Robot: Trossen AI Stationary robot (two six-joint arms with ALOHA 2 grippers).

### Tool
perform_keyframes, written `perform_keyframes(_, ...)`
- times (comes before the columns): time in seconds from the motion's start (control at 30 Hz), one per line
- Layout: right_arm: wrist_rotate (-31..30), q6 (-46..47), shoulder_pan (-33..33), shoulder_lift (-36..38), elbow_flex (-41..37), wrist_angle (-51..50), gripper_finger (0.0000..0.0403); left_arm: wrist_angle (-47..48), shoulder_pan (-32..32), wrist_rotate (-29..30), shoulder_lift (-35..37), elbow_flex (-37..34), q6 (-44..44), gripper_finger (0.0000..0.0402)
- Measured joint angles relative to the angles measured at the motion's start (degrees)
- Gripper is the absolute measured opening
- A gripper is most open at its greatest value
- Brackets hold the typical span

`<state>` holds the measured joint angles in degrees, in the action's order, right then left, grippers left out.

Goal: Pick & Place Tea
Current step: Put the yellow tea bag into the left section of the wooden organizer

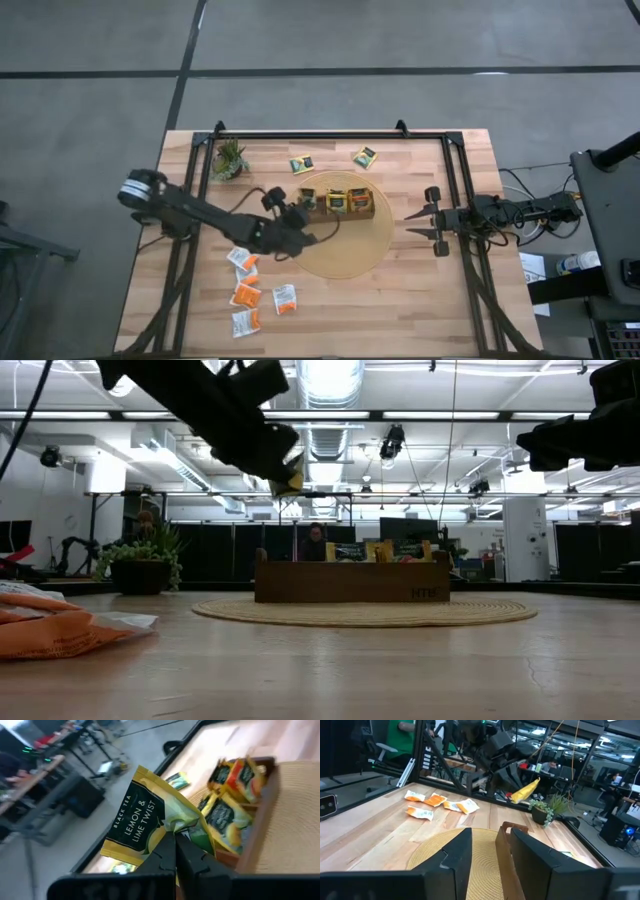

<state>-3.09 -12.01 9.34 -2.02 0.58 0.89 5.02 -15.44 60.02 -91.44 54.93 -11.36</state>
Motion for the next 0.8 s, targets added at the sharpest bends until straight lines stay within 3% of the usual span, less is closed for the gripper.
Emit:
perform_keyframes(0.33, 0.02, -0.02, 0.0, -0.02, 0.0, 0.0, 0.0121, -0.03, 0.73, 6.6, -10.21, 6.04, -0.3, 0.0)
perform_keyframes(0.8, 0.02, 0.0, 0.0, -0.02, 0.0, 0.02, 0.0132, 0.16, 4.04, 6.51, -16.23, 7.33, -0.74, 0.0)
